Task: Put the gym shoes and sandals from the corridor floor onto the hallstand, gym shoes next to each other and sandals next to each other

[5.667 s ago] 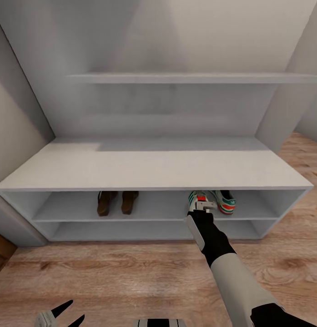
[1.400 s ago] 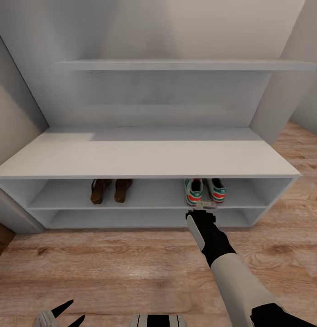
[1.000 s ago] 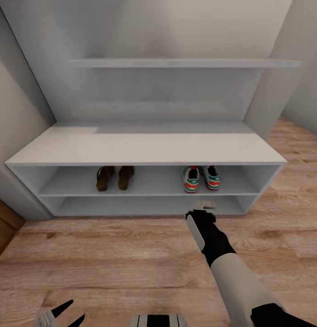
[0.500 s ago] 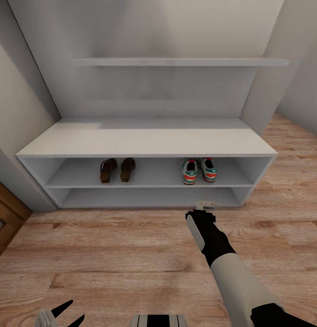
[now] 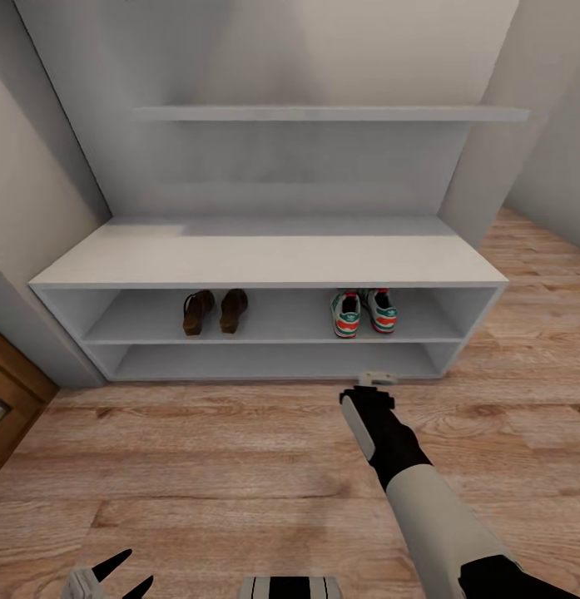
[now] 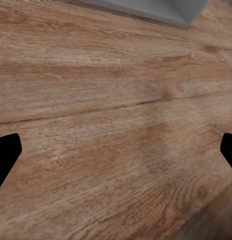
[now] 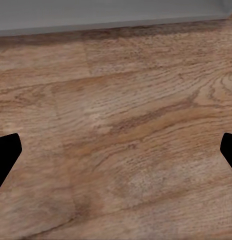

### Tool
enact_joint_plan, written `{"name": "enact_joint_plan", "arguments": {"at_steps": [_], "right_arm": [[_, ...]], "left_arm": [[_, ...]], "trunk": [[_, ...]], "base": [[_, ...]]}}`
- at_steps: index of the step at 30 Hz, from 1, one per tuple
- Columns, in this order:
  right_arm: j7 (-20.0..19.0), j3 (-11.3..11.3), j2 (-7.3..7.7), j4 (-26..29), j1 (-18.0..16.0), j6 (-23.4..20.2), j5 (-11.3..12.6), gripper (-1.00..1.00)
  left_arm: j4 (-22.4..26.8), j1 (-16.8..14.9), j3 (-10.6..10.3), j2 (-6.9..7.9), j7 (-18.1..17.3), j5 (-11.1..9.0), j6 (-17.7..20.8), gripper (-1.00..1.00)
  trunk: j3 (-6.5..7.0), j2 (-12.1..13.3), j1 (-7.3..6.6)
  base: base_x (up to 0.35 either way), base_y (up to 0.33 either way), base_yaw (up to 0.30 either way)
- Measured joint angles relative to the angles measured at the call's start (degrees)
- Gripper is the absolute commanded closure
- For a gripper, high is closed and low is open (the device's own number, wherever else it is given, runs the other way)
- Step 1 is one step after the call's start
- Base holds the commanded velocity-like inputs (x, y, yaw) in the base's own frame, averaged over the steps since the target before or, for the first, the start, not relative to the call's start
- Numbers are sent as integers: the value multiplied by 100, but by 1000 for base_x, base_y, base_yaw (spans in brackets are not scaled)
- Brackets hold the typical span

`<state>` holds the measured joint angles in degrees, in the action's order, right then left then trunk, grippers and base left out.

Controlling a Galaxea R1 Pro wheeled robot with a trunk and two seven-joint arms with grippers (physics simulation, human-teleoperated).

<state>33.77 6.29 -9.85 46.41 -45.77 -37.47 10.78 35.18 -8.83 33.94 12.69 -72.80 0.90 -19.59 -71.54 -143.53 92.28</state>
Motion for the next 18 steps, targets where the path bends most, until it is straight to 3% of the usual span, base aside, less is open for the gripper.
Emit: {"name": "enact_joint_plan", "arguments": {"at_steps": [11, 14, 15, 18], "right_arm": [[-168, -2, 157, -364, 37, 15, 18, -100], [-355, -4, 195, -617, 113, 30, 13, -100], [-719, 2, 351, -932, 224, 150, 13, -100], [-1062, 10, 477, -1136, 315, 334, -4, -100]], "left_arm": [[0, 0, 14, 7, 7, -1, 7, -100], [0, 0, 14, 7, 32, 1, 11, -100], [1, 1, 14, 8, 61, 2, 17, -100], [0, 0, 15, 8, 70, 4, 23, -100]], "trunk": [[221, 13, -26], [287, 17, -34], [309, 19, -36], [376, 23, -44]], "base": [[0, 0, 0], [0, 0, 0], [0, 0, 0], [0, 0, 0]]}}
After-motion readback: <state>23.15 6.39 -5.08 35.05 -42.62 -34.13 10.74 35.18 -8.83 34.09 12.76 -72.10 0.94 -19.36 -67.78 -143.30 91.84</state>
